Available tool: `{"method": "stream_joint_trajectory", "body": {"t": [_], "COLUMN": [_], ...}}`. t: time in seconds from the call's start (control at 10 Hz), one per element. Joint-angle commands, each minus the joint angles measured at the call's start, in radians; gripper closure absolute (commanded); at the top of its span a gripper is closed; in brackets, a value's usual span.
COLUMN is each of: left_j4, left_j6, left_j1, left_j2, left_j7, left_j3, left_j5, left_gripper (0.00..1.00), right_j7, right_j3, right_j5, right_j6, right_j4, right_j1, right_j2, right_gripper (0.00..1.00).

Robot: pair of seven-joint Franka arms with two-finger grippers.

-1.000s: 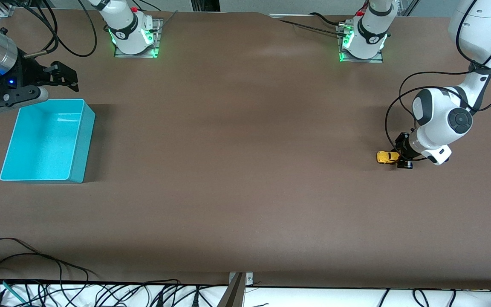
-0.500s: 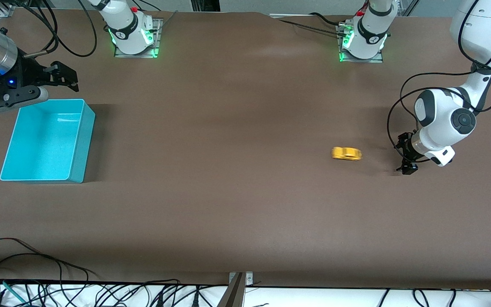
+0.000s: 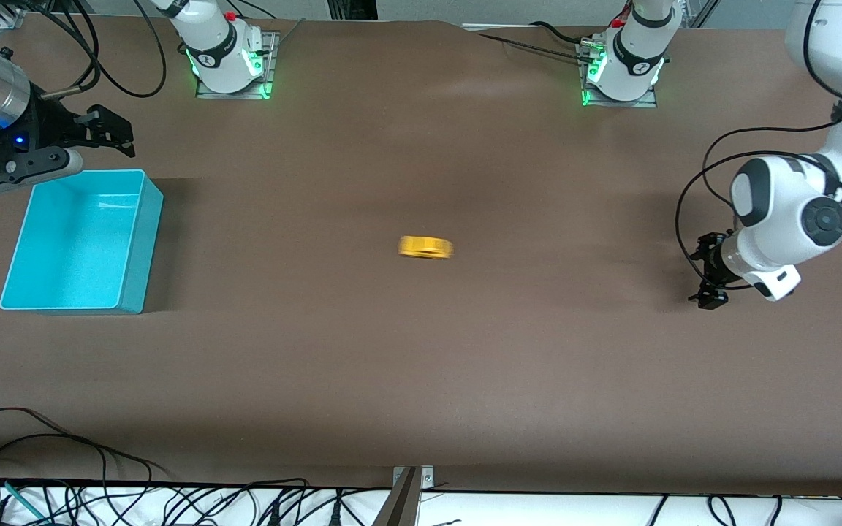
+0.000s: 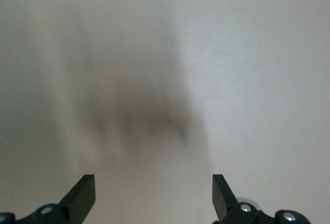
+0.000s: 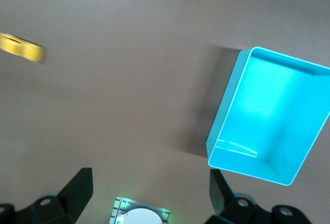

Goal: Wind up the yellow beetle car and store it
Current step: 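Release the car and lift the left gripper as the car drives off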

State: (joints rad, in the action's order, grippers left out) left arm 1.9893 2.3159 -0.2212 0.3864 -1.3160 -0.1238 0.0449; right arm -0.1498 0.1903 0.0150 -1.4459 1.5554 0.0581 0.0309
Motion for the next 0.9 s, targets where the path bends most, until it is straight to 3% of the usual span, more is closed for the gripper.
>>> {"method": "stream_joint_trajectory", "body": {"t": [0.0,0.5,0.8], "left_j4": [-0.123,-0.283,-0.299], "left_j6": [-0.139,-0.275,-0.293], "left_j1": [0.003,0.003,0.002], "left_j2": [-0.014,-0.047,-0.098], "left_j7": [0.159,0.42,0.691], "left_j3": [-0.003,-0.002,-0.003], "left_j5": [0.023,0.023,0.009], "left_gripper": [0.0,0.0,0.0], "right_j7": [0.006,0.001,-0.002], "right_j3": [-0.002,0.009,0.009], "right_j5": [0.0,0.002,0.002], "right_j6": [0.009,-0.033,-0.03], "right_j4": [-0.026,-0.026,-0.015], "right_j1": [-0.004,-0.015,-0.021], "right_j2": [0.014,0.026,0.036], "right_gripper": [0.0,0.0,0.0]}}
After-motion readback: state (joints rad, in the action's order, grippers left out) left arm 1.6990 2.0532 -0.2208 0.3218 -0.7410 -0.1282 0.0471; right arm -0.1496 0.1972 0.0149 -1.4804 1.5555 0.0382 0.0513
